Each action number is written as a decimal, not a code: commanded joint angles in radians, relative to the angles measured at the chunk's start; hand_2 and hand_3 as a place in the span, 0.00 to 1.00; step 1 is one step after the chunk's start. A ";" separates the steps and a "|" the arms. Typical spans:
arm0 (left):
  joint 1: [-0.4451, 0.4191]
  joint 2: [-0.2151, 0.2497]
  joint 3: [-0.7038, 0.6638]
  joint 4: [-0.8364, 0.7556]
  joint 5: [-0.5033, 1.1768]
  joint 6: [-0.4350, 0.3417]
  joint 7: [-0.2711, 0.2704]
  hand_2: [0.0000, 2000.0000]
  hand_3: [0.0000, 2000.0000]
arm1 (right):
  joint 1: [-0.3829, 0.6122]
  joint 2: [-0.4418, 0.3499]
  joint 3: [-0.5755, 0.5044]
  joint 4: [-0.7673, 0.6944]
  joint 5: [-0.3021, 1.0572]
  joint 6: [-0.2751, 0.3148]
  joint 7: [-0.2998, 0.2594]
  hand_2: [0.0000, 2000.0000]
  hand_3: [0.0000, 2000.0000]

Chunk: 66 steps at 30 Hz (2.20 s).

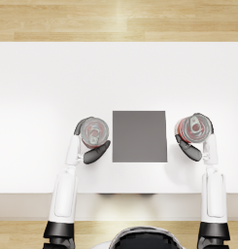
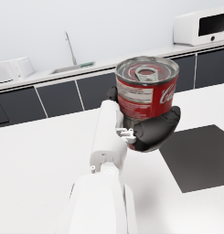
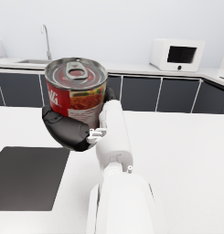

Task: Pick up the red can on the left and place it in the middle, then pick up the red can on the right and place it on top of the can in the middle

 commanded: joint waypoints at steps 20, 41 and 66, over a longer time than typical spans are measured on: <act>0.314 0.121 0.539 0.554 0.000 0.025 -0.283 1.00 0.76 | 0.131 -0.061 0.121 0.153 0.000 0.025 0.000 1.00 0.76; -0.085 0.065 -0.079 -0.169 -0.001 0.062 -0.017 0.00 0.00 | 0.263 -0.157 0.305 0.090 0.000 0.012 -0.232 1.00 0.76; -0.138 0.080 -0.161 -0.142 -0.001 0.061 0.003 0.00 0.00 | 0.226 -0.184 0.327 -0.097 0.000 -0.010 -0.277 1.00 0.76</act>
